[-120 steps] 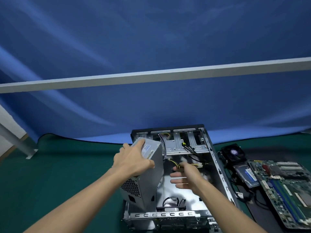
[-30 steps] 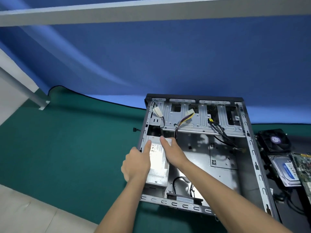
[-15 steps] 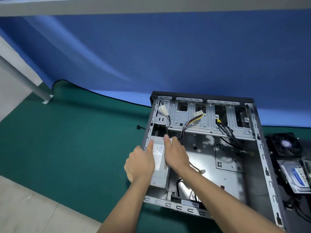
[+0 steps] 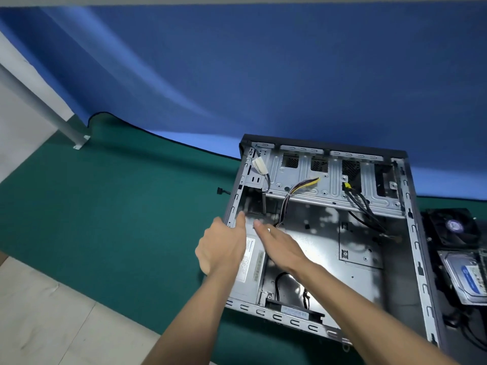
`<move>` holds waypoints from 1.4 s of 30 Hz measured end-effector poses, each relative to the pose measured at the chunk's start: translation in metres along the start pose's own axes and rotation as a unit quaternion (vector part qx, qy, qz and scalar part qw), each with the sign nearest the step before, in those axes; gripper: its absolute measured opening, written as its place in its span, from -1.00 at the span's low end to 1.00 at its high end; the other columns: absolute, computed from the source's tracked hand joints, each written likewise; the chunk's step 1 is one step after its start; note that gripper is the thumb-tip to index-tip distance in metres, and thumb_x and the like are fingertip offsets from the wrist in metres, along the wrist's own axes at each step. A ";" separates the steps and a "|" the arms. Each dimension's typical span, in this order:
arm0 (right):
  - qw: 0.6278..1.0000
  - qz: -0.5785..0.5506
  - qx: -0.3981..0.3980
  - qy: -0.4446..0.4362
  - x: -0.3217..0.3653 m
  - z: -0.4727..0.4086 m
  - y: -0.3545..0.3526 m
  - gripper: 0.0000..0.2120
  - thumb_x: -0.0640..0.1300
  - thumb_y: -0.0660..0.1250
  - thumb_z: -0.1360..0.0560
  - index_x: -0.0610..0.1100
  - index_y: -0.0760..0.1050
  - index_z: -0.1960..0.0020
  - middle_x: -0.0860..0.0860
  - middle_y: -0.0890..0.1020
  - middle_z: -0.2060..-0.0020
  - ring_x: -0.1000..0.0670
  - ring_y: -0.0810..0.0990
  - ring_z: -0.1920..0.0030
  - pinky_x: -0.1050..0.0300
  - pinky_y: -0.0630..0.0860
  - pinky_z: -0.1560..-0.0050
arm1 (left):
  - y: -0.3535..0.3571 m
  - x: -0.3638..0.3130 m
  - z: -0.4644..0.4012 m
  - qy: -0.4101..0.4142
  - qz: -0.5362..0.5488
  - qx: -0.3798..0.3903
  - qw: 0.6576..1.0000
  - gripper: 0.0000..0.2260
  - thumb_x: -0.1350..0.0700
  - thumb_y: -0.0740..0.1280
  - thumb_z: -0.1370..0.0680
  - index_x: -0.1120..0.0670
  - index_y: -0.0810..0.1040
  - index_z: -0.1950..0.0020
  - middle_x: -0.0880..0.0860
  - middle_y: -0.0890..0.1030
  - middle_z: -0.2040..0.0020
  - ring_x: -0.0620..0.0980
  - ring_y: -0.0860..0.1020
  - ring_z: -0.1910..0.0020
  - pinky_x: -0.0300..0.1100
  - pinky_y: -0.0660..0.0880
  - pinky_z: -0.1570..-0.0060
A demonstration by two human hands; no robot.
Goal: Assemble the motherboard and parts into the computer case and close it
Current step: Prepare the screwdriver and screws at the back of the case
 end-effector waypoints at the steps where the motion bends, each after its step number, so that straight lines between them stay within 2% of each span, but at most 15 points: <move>1: 1.000 -0.001 0.005 0.001 -0.001 0.000 0.000 -0.31 0.42 -0.11 -0.50 0.07 0.24 -0.49 0.06 0.30 -0.47 -0.02 0.26 -0.46 0.04 0.19 -0.38 | 0.000 -0.001 0.000 0.003 0.003 0.000 1.000 -0.52 -0.30 0.08 -0.48 0.10 0.50 0.06 0.06 0.60 0.17 0.10 0.44 0.26 -0.10 0.32 0.22; 4: 1.000 0.004 0.017 -0.003 0.000 -0.004 0.001 -0.28 0.41 -0.10 -0.51 0.01 0.23 -0.50 0.04 0.30 -0.47 -0.01 0.26 -0.46 0.04 0.19 -0.43 | -0.001 -0.002 0.000 0.011 -0.002 -0.005 1.000 -0.59 -0.22 0.09 -0.48 0.10 0.48 0.12 0.00 0.49 0.33 0.10 0.46 0.29 -0.10 0.32 0.25; 7: 1.000 0.001 0.023 -0.009 0.004 -0.005 0.001 -0.28 0.38 -0.07 -0.53 -0.08 0.28 -0.48 -0.02 0.35 -0.45 -0.03 0.31 -0.43 0.07 0.23 -0.38 | -0.003 -0.003 0.001 0.016 -0.014 -0.009 1.000 -0.61 -0.20 0.09 -0.48 0.10 0.47 0.14 0.00 0.45 0.36 0.10 0.46 0.31 -0.10 0.31 0.27; 11: 1.000 -0.008 0.012 -0.005 0.012 0.004 -0.004 -0.41 0.29 0.00 -0.58 -0.16 0.44 -0.26 -0.11 0.48 -0.32 -0.08 0.43 -0.31 0.09 0.32 -0.24 | -0.005 -0.007 0.005 0.025 -0.009 -0.003 1.000 -0.62 -0.18 0.09 -0.49 0.11 0.47 0.12 0.02 0.49 0.31 0.10 0.45 0.30 -0.11 0.30 0.28; 12: 1.000 -0.003 -0.003 -0.004 0.013 0.010 -0.006 -0.47 0.25 0.02 -0.59 -0.15 0.45 -0.21 -0.11 0.51 -0.28 -0.09 0.46 -0.27 0.10 0.34 -0.19 | -0.005 -0.007 0.006 0.029 -0.008 -0.002 1.000 -0.63 -0.17 0.09 -0.50 0.12 0.47 0.12 0.03 0.51 0.29 0.10 0.45 0.30 -0.11 0.31 0.27; 16: 0.997 -0.042 -0.056 -0.021 0.015 0.047 -0.017 -0.61 0.07 0.14 -0.61 -0.10 0.39 -0.35 -0.02 0.54 -0.22 0.01 0.50 -0.11 0.14 0.39 -0.08 | -0.011 -0.010 0.013 0.057 -0.003 -0.012 0.998 -0.63 -0.16 0.09 -0.54 0.15 0.43 0.04 0.11 0.60 0.13 0.11 0.46 0.27 -0.10 0.31 0.25; 20: 0.988 -0.090 -0.119 -0.029 0.001 0.093 -0.052 -0.77 0.01 0.20 -0.60 -0.04 0.52 -0.17 0.12 0.58 0.03 0.18 0.48 0.19 0.24 0.43 0.10 | -0.016 -0.019 0.025 0.121 -0.005 -0.031 0.992 -0.58 -0.09 0.13 -0.59 0.23 0.37 -0.23 0.21 0.43 -0.17 0.19 0.47 -0.04 -0.04 0.31 0.21; 22: 0.983 -0.095 -0.157 -0.029 -0.010 0.116 -0.072 -0.84 -0.01 0.22 -0.60 -0.02 0.54 -0.07 0.14 0.59 0.07 0.23 0.48 0.20 0.32 0.39 0.16 | -0.023 -0.026 0.034 0.175 -0.008 -0.060 0.983 -0.59 0.00 0.22 -0.56 0.26 0.36 -0.27 0.25 0.38 -0.20 0.20 0.39 -0.12 0.01 0.36 0.12; 25: 0.967 -0.103 -0.231 -0.038 -0.025 0.152 -0.105 -0.87 -0.05 0.23 -0.59 -0.01 0.56 0.02 0.17 0.61 0.12 0.22 0.52 0.15 0.40 0.36 0.24 | -0.027 -0.045 0.054 0.269 0.011 -0.101 0.958 -0.63 0.20 0.34 -0.44 0.26 0.45 -0.23 0.28 0.40 -0.24 0.25 0.36 -0.18 0.10 0.32 -0.12; 28: 0.937 -0.092 -0.337 -0.024 -0.047 0.186 -0.141 -0.84 -0.09 0.24 -0.58 -0.01 0.59 0.09 0.18 0.63 0.23 0.16 0.56 0.24 0.38 0.40 0.32 | -0.018 -0.071 0.087 0.341 0.040 -0.069 0.937 -0.79 0.22 0.36 -0.45 0.19 0.57 -0.07 0.17 0.46 -0.22 0.14 0.34 -0.24 0.04 0.30 -0.21; 31: 0.904 -0.111 -0.414 0.005 -0.076 0.211 -0.173 -0.81 -0.11 0.23 -0.57 0.01 0.58 0.16 0.15 0.63 0.28 0.10 0.56 0.29 0.25 0.46 0.30 | 0.004 -0.104 0.128 0.409 0.089 0.012 0.908 -0.89 0.17 0.31 -0.51 0.12 0.60 0.00 0.01 0.53 -0.04 -0.04 0.38 -0.10 -0.16 0.32 -0.10; 34: 0.898 -0.129 -0.419 0.024 -0.108 0.215 -0.196 -0.85 -0.11 0.25 -0.56 -0.01 0.58 0.11 0.12 0.63 0.22 0.09 0.58 0.22 0.23 0.44 0.28 | 0.033 -0.135 0.163 0.415 0.140 0.127 0.890 -0.88 0.12 0.23 -0.57 0.04 0.57 0.06 -0.12 0.55 0.16 -0.10 0.50 0.13 -0.23 0.40 0.14; 36: 0.902 -0.131 -0.410 0.030 -0.127 0.213 -0.210 -0.88 -0.11 0.27 -0.56 0.00 0.58 0.09 0.14 0.63 0.19 0.14 0.57 0.17 0.29 0.43 0.25 | 0.053 -0.158 0.181 0.404 0.144 0.175 0.886 -0.82 0.09 0.22 -0.58 0.00 0.52 0.21 -0.12 0.55 0.31 -0.14 0.48 0.33 -0.25 0.35 0.35; 38: 0.907 -0.130 -0.398 0.033 -0.147 0.207 -0.222 -0.90 -0.12 0.29 -0.55 0.00 0.58 0.08 0.15 0.63 0.18 0.16 0.57 0.15 0.29 0.47 0.19 | 0.068 -0.181 0.195 0.391 0.144 0.191 0.889 -0.73 0.08 0.22 -0.58 0.04 0.42 0.34 -0.06 0.49 0.42 -0.12 0.40 0.44 -0.23 0.27 0.42; 42: 0.930 -0.092 -0.354 0.041 -0.179 0.189 -0.238 -0.90 -0.12 0.32 -0.53 0.06 0.56 0.12 0.21 0.61 0.22 0.19 0.57 0.20 0.23 0.53 0.16 | 0.092 -0.218 0.211 0.359 0.138 0.185 0.904 -0.65 0.09 0.23 -0.56 0.06 0.27 0.43 -0.04 0.35 0.51 -0.09 0.30 0.49 -0.20 0.19 0.46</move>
Point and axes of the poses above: each hand's wrist, its own z-axis away from the middle knuckle, its own y-axis out of the palm, x = y × z, the point moved 8 cm from there along -z, towards the middle knuckle
